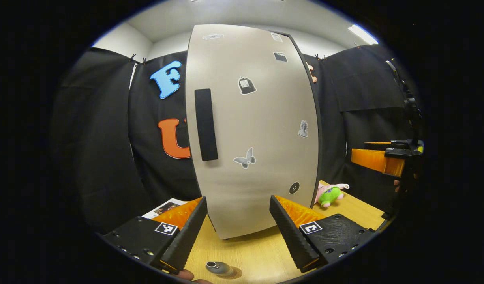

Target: Open the cabinet door with the right hand, grasp the bottle in the cabinet with the left hand and place it on the coaster, then close the cabinet door with the right hand.

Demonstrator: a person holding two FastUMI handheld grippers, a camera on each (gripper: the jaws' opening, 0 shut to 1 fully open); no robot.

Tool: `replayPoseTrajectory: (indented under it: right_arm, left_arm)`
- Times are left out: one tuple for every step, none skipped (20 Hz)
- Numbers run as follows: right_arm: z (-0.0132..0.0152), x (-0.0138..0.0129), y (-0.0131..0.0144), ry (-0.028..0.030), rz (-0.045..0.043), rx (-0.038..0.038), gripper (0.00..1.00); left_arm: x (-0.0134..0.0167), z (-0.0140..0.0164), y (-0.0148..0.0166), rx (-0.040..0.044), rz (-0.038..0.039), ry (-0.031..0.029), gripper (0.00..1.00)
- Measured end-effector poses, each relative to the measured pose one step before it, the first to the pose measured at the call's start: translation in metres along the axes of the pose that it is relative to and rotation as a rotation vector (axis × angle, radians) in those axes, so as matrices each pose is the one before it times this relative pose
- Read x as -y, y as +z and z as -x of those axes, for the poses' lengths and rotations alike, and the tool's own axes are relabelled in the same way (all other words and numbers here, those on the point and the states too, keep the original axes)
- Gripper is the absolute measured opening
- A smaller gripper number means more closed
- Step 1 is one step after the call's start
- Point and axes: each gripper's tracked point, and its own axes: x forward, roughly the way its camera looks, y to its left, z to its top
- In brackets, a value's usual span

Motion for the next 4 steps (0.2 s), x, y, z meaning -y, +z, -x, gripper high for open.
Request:
replayPoseTrajectory:
  right_arm:
    - [0.00108, -0.00468, -0.00657, -0.01959, -0.01432, -0.01865, 0.95]
    - [0.00093, -0.00502, -0.00639, -0.01974, -0.01696, -0.02014, 0.96]
    - [0.00185, -0.00438, -0.00651, -0.01898, -0.01484, -0.02008, 0.95]
    - [0.00395, -0.00496, -0.00599, -0.01510, -0.01338, -0.01097, 1.00]
  left_arm:
    - [-0.00606, 0.00109, -0.00156, 0.00645, 0.00235, 0.00237, 0.96]
    - [-0.00887, 0.00087, -0.00155, 0.00098, -0.00440, 0.01558, 0.97]
    - [-0.01004, 0.00171, -0.00253, -0.00329, -0.00870, 0.01595, 0.97]
    - [-0.00744, 0.00031, -0.00147, -0.00097, -0.00799, 0.01337, 0.96]
